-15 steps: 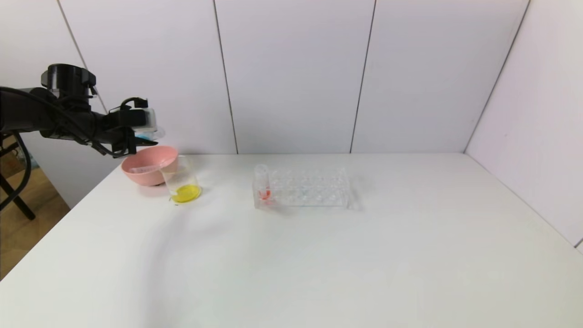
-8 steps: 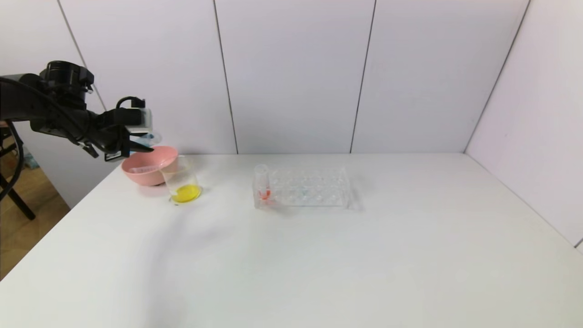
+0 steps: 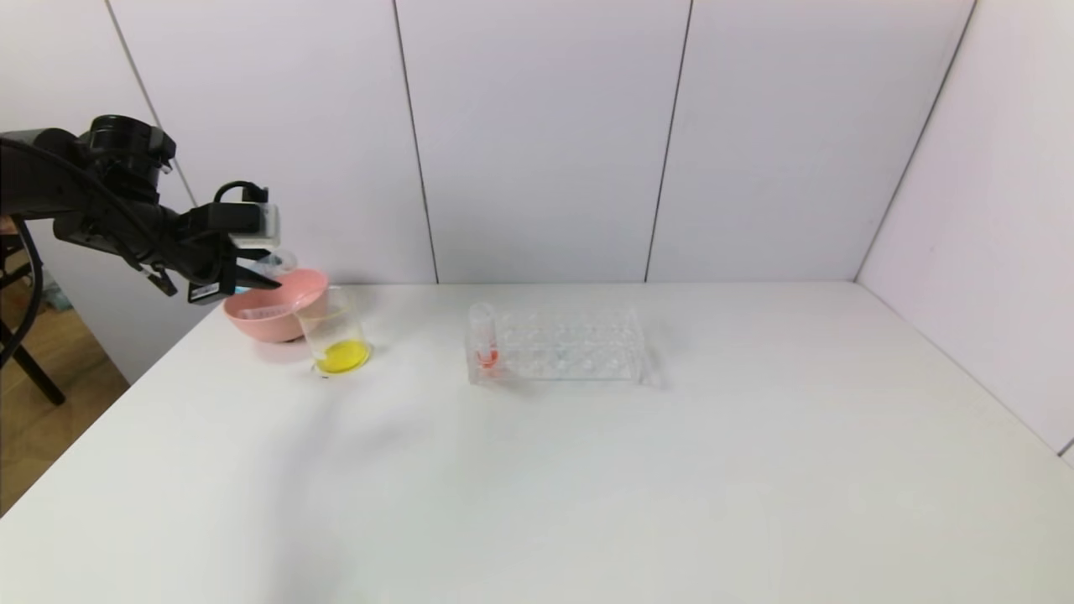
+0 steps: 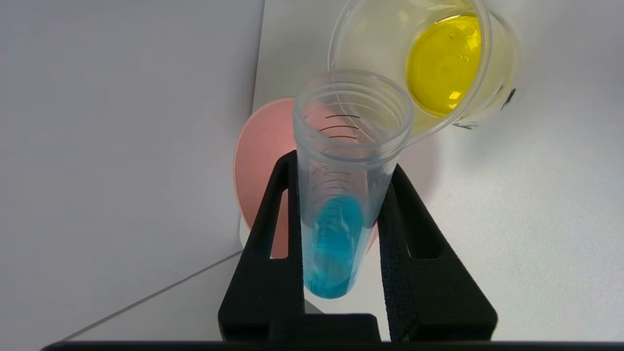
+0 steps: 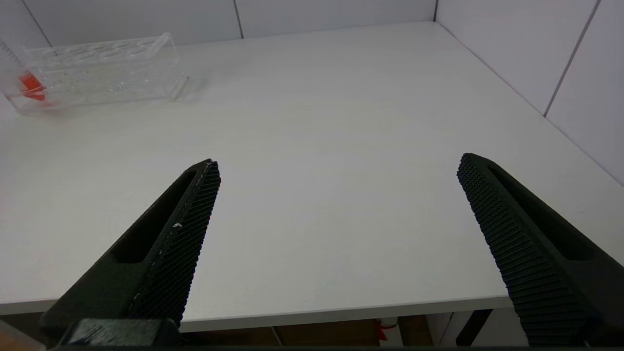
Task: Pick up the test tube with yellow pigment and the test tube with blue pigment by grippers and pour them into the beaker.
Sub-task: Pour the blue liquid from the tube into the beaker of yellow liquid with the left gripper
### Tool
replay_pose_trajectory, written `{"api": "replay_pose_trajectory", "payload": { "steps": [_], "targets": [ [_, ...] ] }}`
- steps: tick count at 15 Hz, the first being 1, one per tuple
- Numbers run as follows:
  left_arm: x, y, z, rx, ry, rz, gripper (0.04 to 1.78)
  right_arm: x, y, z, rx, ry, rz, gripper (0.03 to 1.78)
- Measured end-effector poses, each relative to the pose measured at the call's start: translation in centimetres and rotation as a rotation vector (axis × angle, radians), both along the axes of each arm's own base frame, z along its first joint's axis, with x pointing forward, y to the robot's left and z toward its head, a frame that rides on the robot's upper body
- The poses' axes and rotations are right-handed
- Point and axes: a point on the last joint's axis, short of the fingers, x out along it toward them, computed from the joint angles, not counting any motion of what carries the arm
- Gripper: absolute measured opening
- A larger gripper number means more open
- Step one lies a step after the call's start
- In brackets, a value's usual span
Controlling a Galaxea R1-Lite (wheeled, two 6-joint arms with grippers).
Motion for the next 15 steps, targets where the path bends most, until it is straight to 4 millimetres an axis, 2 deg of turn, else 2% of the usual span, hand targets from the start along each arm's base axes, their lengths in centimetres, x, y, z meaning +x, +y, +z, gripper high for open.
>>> {"api": "replay_pose_trajectory", "payload": {
  "steps": [15],
  "targets": [
    [1.1, -0.6, -0.7, 0.123, -0.021, 0.025, 0.45, 0.0, 0.0, 0.0, 0.0, 0.0, 0.0, 1.77]
  ]
}}
